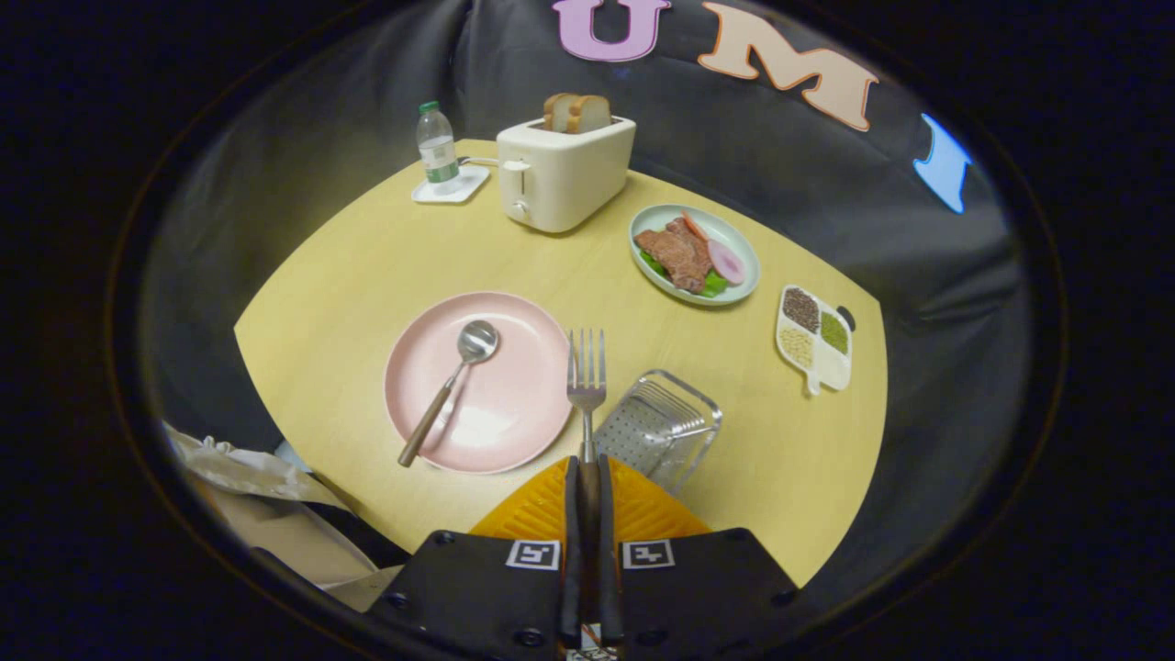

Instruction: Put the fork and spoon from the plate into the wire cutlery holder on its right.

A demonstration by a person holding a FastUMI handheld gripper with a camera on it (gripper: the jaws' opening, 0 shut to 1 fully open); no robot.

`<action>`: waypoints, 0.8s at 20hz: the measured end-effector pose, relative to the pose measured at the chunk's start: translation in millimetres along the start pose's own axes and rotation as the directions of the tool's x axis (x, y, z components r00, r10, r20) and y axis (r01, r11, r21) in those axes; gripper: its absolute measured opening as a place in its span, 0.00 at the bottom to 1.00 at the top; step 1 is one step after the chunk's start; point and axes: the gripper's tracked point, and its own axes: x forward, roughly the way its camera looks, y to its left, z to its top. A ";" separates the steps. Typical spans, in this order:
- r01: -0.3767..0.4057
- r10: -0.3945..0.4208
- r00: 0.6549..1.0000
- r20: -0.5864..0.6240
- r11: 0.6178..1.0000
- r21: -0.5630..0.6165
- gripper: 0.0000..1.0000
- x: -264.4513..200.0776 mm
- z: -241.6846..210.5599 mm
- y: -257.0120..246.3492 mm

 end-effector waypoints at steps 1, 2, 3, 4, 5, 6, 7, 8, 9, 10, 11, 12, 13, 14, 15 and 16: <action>0.007 -0.007 1.000 -0.005 1.000 -0.002 0.11 -0.8 -2.9 -5.6; 0.012 -0.012 1.000 -0.008 1.000 -0.002 0.11 -2.4 -4.6 -11.4; 0.017 -0.017 1.000 -0.012 1.000 -0.002 0.11 -2.9 -6.8 -16.5; 0.018 -0.018 1.000 -0.018 1.000 -0.001 0.11 -3.5 -9.3 -20.8; 0.019 -0.019 0.999 -0.026 1.000 0.002 0.11 -4.0 -12.4 -24.4; 0.019 -0.019 0.999 -0.039 1.000 0.000 0.11 -4.7 -16.5 -27.8; 0.021 -0.021 0.998 -0.056 1.000 -0.004 0.11 -3.3 -21.0 -31.5; 0.022 -0.023 0.997 -0.068 1.000 -0.009 0.11 -2.1 -25.2 -33.8; 0.022 -0.023 0.996 -0.083 1.000 -0.014 0.11 -0.1 -28.9 -35.5; 0.019 -0.020 0.995 -0.097 1.000 -0.016 0.11 2.7 -31.2 -35.9; 0.015 -0.017 0.994 -0.108 1.000 -0.017 0.11 5.3 -32.9 -35.6; 0.014 -0.016 0.993 -0.119 1.000 -0.018 0.11 7.7 -34.0 -35.6; 0.012 -0.015 0.992 -0.127 1.000 -0.019 0.11 10.6 -34.7 -36.2; 0.010 -0.013 0.990 -0.137 1.000 -0.018 0.11 12.4 -35.1 -36.5; 0.008 -0.011 0.989 -0.147 1.000 -0.017 0.11 14.4 -36.3 -36.4; 0.004 -0.006 0.987 -0.162 1.000 -0.016 0.11 16.0 -38.1 -36.0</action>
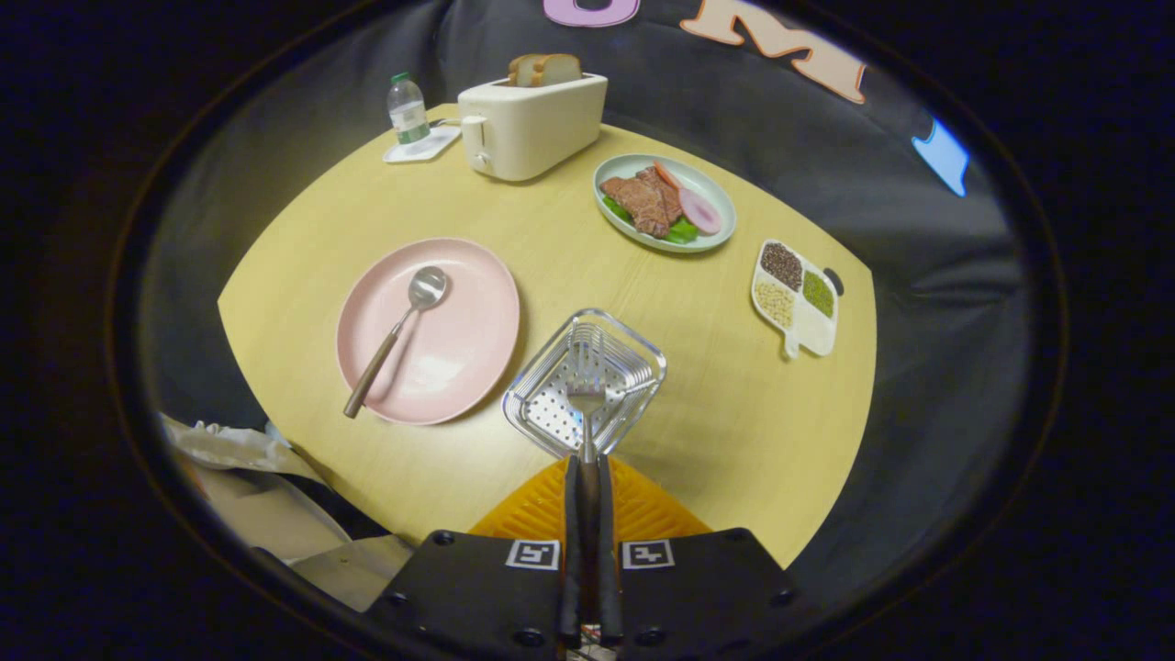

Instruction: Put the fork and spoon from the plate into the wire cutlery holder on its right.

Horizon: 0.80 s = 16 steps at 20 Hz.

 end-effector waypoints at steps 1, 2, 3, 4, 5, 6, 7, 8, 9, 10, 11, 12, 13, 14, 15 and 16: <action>-0.003 0.003 1.000 -0.013 1.000 -0.004 0.11 1.8 -1.5 0.6; -0.004 0.004 1.000 -0.019 1.000 -0.009 0.11 3.3 -1.2 0.9; -0.010 0.009 1.000 -0.027 1.000 -0.011 0.11 4.8 -1.6 2.3; -0.016 0.016 0.999 -0.033 1.000 -0.008 0.11 5.8 -0.5 4.2; -0.019 0.019 0.999 -0.036 1.000 -0.005 0.11 6.8 0.1 4.5; -0.021 0.021 0.999 -0.041 1.000 0.000 0.11 7.9 1.2 4.6; -0.018 0.018 0.999 -0.035 1.000 0.003 0.12 8.1 3.7 4.0; -0.016 0.016 0.999 -0.034 1.000 0.007 0.14 10.2 5.1 3.7; -0.013 0.013 1.000 -0.026 1.000 0.010 0.14 8.6 7.4 2.8; -0.021 0.022 1.000 -0.018 1.000 0.017 0.18 7.0 10.5 5.2; -0.025 0.025 1.000 -0.005 0.999 0.022 0.30 5.0 12.5 6.0; -0.021 0.021 1.000 0.009 0.999 0.026 0.42 3.0 15.6 5.0; -0.020 0.019 1.000 0.024 0.999 0.032 0.54 2.4 18.0 5.9; -0.014 0.012 0.999 0.048 0.999 0.037 0.66 -0.1 22.6 6.7; -0.011 0.008 0.997 0.074 0.999 0.047 0.78 0.1 25.1 7.4; -0.006 0.001 0.995 0.097 0.999 0.054 0.90 -4.6 29.9 7.8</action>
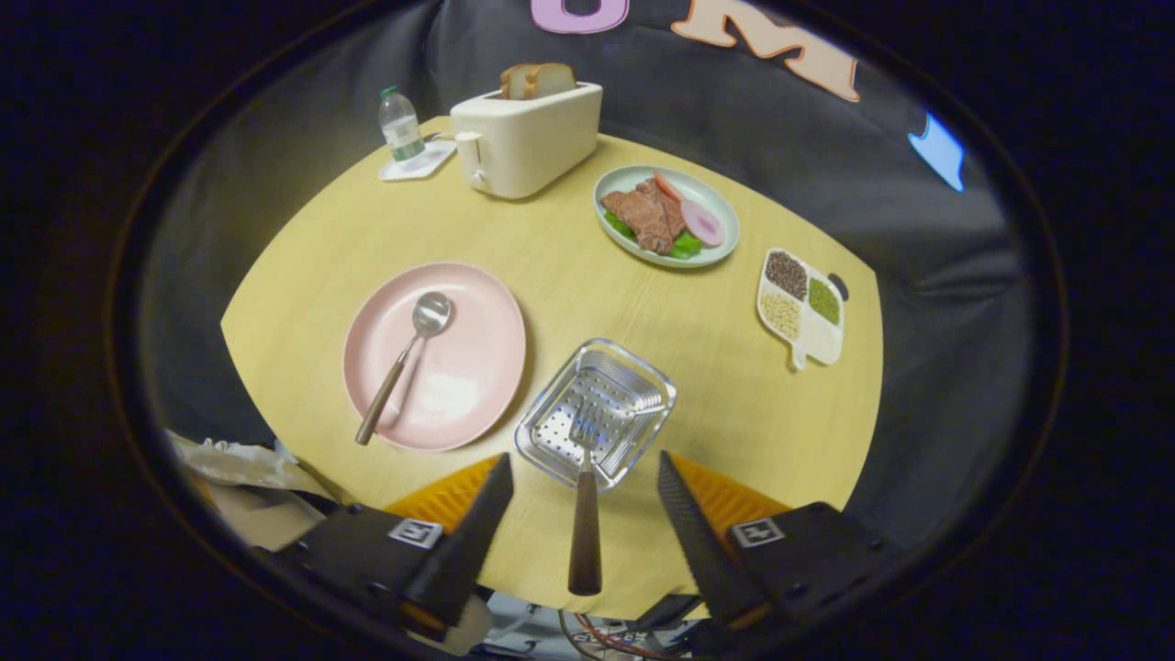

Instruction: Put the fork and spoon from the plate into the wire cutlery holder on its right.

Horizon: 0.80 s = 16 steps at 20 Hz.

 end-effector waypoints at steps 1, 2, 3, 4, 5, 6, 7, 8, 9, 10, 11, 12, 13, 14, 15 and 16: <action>0.005 -0.005 1.000 0.027 1.000 0.015 1.00 -2.9 4.7 2.8; 0.006 -0.008 0.998 0.055 0.999 0.033 1.00 -5.2 10.3 5.5; 0.006 -0.010 0.996 0.087 0.999 0.052 1.00 -8.2 15.8 8.3; 0.005 -0.014 0.993 0.116 0.997 0.073 1.00 -9.9 22.0 12.3; 0.004 -0.018 0.989 0.148 0.996 0.093 1.00 -11.9 27.8 17.2; -0.002 -0.018 0.983 0.180 0.994 0.110 1.00 -13.2 34.4 23.7; -0.009 -0.016 0.979 0.204 0.993 0.119 1.00 -15.0 38.1 31.0; -0.009 -0.019 0.974 0.225 0.992 0.123 1.00 -15.9 42.3 38.2; -0.002 -0.026 0.970 0.240 0.993 0.119 1.00 -16.3 44.4 42.3; 0.009 -0.038 0.966 0.255 0.994 0.112 1.00 -16.4 47.2 46.6; 0.018 -0.047 0.961 0.273 0.994 0.107 1.00 -16.1 49.8 52.5; 0.018 -0.047 0.956 0.290 0.995 0.103 1.00 -16.1 53.0 60.8; 0.013 -0.045 0.950 0.310 0.994 0.105 1.00 -14.7 54.8 70.3; 0.004 -0.040 0.944 0.327 0.994 0.110 1.00 -12.7 56.9 79.6; -0.007 -0.032 0.942 0.335 0.993 0.115 1.00 -9.5 56.9 89.7; -0.016 -0.024 0.941 0.337 0.993 0.117 1.00 -4.8 55.9 98.7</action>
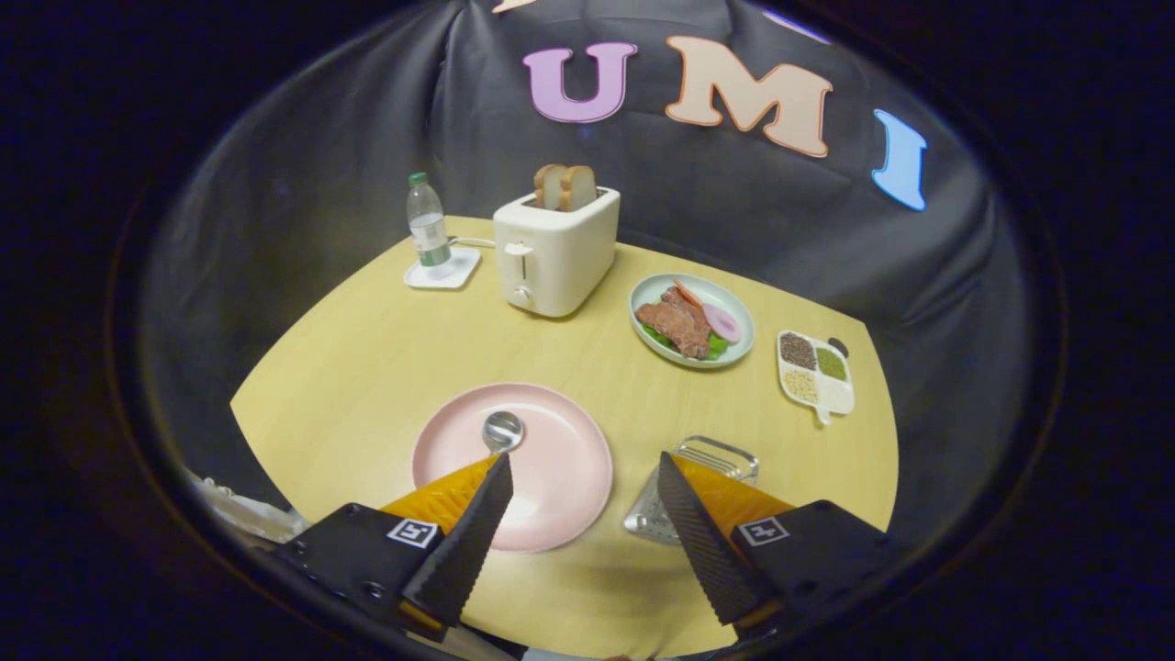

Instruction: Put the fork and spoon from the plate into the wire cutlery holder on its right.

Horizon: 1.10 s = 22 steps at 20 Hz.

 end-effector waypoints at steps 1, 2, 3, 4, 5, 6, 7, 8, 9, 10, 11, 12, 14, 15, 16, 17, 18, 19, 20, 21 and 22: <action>-0.001 0.001 1.000 -0.005 1.000 -0.001 1.00 4.4 -4.8 5.5; 0.000 0.000 1.000 -0.016 1.000 -0.008 1.00 9.3 -10.1 10.6; 0.007 -0.007 1.000 -0.017 1.000 -0.015 1.00 14.2 -13.7 13.6; 0.015 -0.015 1.000 -0.014 1.000 -0.025 1.00 17.6 -16.0 16.4; 0.017 -0.018 1.000 -0.017 0.999 -0.034 1.00 20.9 -20.5 21.1; 0.014 -0.015 1.000 -0.027 0.999 -0.042 1.00 25.0 -25.2 26.7; 0.011 -0.012 0.999 -0.035 0.999 -0.050 1.00 29.0 -31.0 31.3; 0.006 -0.008 0.999 -0.045 0.998 -0.057 1.00 32.9 -35.9 36.3; 0.000 -0.003 0.998 -0.059 0.998 -0.061 1.00 36.9 -41.9 41.1; -0.005 0.000 0.998 -0.069 0.998 -0.063 1.00 40.9 -46.2 45.6; -0.012 0.006 0.996 -0.084 0.998 -0.063 1.00 44.6 -51.8 50.1; -0.018 0.012 0.995 -0.095 0.998 -0.061 1.00 48.4 -56.5 53.5; -0.024 0.017 0.992 -0.121 0.998 -0.059 1.00 54.4 -65.7 58.2; -0.028 0.020 0.990 -0.136 0.998 -0.056 1.00 58.3 -71.6 60.9; -0.029 0.021 0.988 -0.154 0.998 -0.054 1.00 61.8 -77.0 62.4; -0.033 0.024 0.986 -0.168 0.998 -0.051 1.00 64.3 -81.7 64.2; -0.036 0.027 0.983 -0.183 0.998 -0.048 1.00 66.4 -85.7 66.7; -0.041 0.031 0.980 -0.197 0.998 -0.047 0.98 68.4 -90.3 69.4; -0.041 0.030 0.977 -0.212 0.998 -0.048 0.95 69.9 -93.9 70.6; -0.044 0.033 0.975 -0.221 0.998 -0.046 0.93 70.5 -95.9 72.1; -0.049 0.038 0.973 -0.229 0.998 -0.044 0.91 71.2 -97.3 74.6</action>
